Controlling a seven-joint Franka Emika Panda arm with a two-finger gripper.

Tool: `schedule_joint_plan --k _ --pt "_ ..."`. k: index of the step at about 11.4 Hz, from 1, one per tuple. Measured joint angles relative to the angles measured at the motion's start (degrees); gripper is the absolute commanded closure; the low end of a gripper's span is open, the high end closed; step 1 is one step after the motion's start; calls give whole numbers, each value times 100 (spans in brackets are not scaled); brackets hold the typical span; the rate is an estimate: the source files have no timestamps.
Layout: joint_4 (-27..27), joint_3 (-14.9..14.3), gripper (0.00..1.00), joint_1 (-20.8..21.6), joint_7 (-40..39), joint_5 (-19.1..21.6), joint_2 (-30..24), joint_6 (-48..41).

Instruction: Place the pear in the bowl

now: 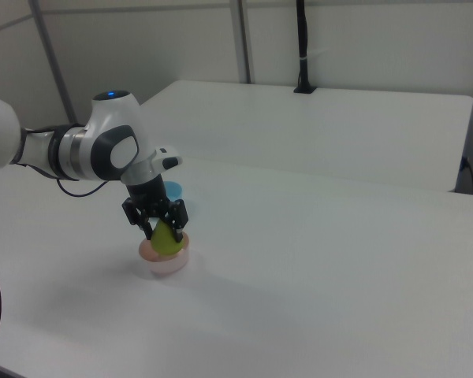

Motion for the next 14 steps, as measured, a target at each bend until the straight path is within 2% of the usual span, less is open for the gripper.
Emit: schedule_joint_plan --k 5,7,11,14 --pt "119 -1 0 0 268 -22 -63 -92" --pt "623 -14 0 -11 419 -23 -201 -886" --pt "2088 -135 0 -121 798 41 -455 -2675" --pt "2536 -260 0 -208 804 222 -456 -3139"
